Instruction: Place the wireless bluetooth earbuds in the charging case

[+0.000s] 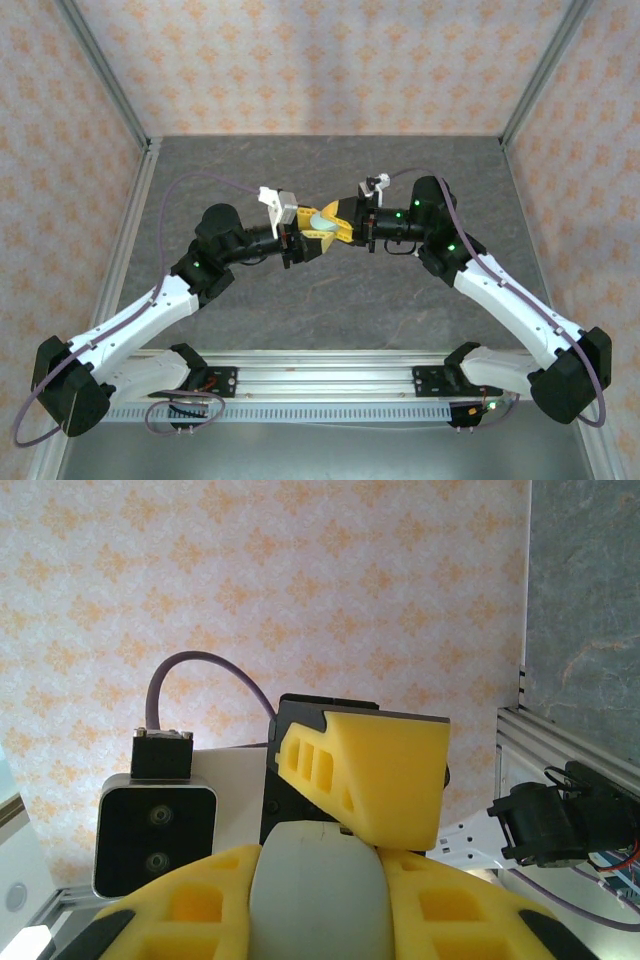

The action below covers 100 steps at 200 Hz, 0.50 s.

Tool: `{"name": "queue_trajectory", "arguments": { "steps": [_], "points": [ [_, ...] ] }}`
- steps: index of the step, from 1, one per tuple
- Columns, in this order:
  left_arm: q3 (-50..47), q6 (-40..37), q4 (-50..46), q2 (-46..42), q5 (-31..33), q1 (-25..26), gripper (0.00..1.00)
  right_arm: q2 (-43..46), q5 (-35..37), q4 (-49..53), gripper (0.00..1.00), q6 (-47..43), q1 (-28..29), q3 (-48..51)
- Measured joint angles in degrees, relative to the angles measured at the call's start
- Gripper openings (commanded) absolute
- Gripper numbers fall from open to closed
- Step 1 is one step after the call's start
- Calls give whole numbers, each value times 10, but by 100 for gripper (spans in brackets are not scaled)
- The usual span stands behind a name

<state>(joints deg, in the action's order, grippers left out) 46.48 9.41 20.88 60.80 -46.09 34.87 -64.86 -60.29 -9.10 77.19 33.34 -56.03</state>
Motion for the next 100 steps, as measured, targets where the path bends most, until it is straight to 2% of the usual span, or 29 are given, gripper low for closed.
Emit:
{"name": "queue_trajectory", "arguments": {
  "steps": [59, 83, 100],
  "points": [
    [0, 9, 5, 0, 0, 0, 47, 0, -2, 0, 13, 0, 0, 0],
    [0, 12, 5, 0, 0, 0, 41, 0, -1, 0, 15, 0, 0, 0],
    [0, 12, 4, 0, 0, 0, 28, 0, 0, -1, 18, 2, 0, 0]
  ]
}}
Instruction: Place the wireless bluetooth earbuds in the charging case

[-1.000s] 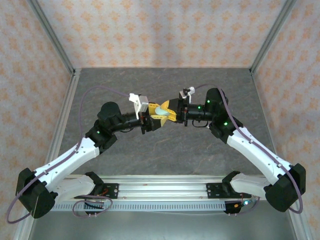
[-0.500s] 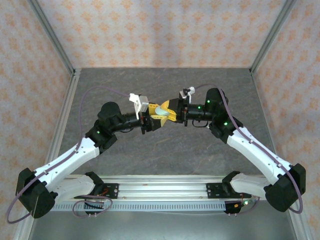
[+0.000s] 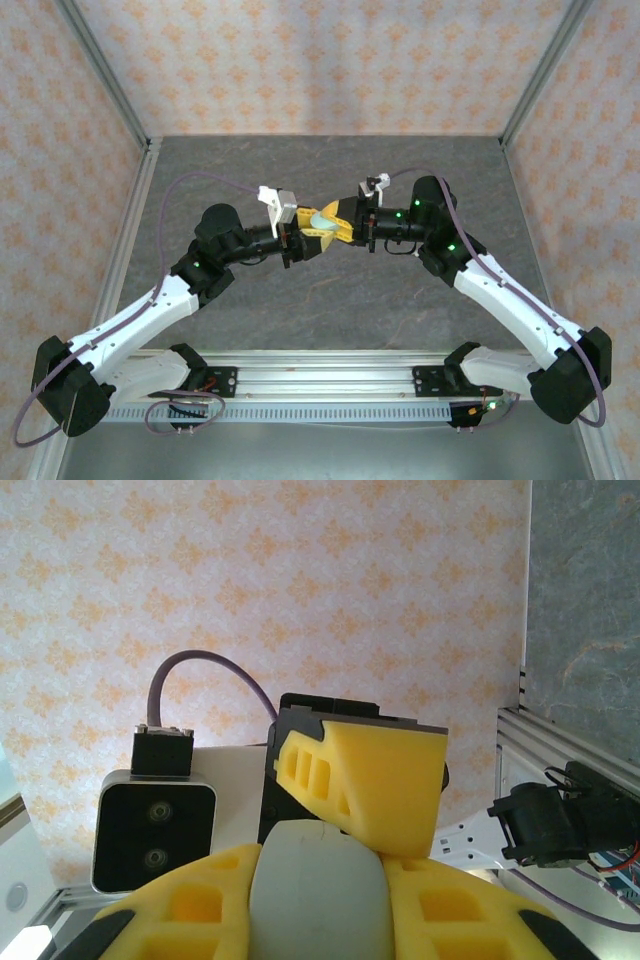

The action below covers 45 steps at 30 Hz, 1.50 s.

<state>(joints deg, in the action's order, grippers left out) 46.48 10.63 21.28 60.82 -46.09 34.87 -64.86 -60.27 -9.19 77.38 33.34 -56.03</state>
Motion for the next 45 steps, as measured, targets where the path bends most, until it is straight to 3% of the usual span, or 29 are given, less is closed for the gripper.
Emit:
{"name": "queue_trajectory", "arguments": {
  "steps": [2, 5, 9, 19, 29, 37, 45],
  "points": [
    [0, -3, -1, 1, 0, 0, 19, 0, 2, -2, 27, 1, 0, 0],
    [1, -6, -6, 1, 4, 0, 13, 2, -1, -3, 48, -4, -1, 0],
    [4, -13, -32, -2, 4, 0, 10, 8, -2, 20, 61, -39, 0, -10],
    [34, -59, -153, -71, -3, 0, 7, 84, 51, 273, 67, -340, -35, -150],
    [51, -82, -266, -104, -17, 0, 5, 120, 143, 365, 68, -597, 40, -154],
    [72, -91, -310, -106, -40, 0, 5, 110, 161, 372, 74, -721, 103, -139],
    [82, -90, -316, -103, -56, 0, 2, 72, 125, 353, 71, -763, 115, -125]
  ]
}}
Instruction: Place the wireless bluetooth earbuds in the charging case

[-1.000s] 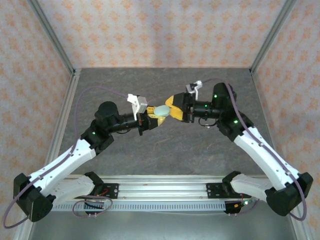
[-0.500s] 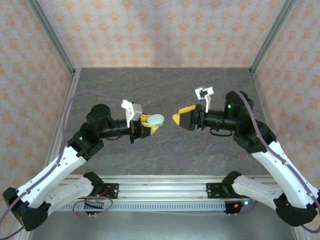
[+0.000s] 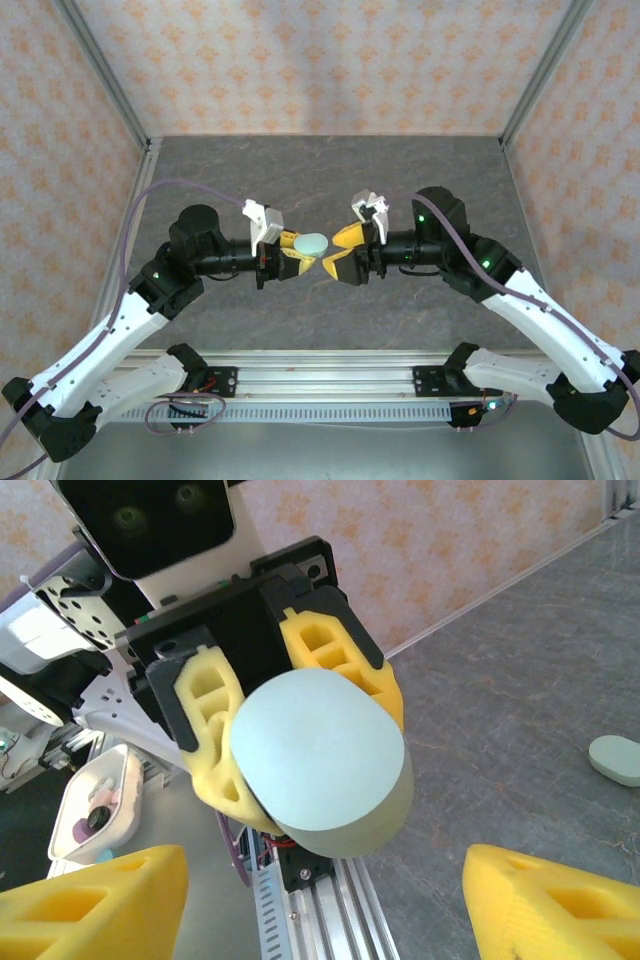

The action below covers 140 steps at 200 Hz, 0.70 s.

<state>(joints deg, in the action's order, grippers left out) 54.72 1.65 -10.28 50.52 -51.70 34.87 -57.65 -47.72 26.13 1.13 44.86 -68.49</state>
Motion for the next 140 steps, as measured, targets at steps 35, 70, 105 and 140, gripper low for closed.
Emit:
{"name": "queue_trajectory", "arguments": {
  "steps": [35, 70, 105, 140],
  "points": [
    [7, 0, -3, 8, -9, 0, 1, -1, -5, -29, 67, -9, 0, 12],
    [12, 0, -9, 9, -19, 0, 0, -10, -7, -57, 60, -8, 0, 16],
    [15, 0, -11, 13, -21, 0, 0, -14, -12, -76, 48, -4, 1, 18],
    [16, 1, -14, 15, -21, 0, 0, -14, -11, -91, 47, 13, 1, 24]
  ]
}}
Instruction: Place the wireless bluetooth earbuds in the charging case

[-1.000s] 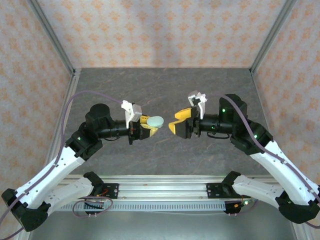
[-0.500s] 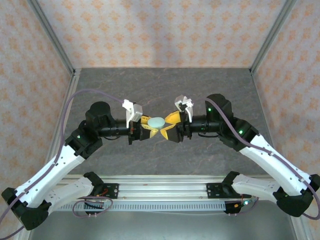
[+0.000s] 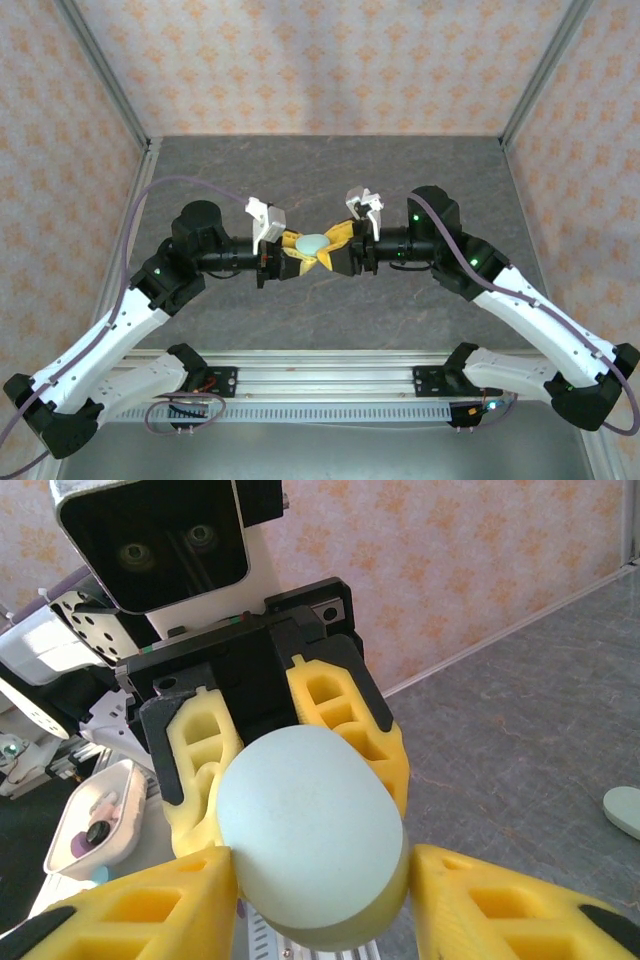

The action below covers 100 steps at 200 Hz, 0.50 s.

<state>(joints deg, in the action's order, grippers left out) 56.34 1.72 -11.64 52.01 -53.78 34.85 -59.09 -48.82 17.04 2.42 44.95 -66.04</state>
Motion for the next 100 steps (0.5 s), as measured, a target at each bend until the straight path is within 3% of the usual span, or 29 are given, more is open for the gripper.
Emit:
{"name": "queue_trajectory", "arguments": {
  "steps": [100],
  "points": [
    [3, 3, -24, 0, 15, -3, 0, 1, 24, -53, 43, 84, -21, 11]
  ]
}}
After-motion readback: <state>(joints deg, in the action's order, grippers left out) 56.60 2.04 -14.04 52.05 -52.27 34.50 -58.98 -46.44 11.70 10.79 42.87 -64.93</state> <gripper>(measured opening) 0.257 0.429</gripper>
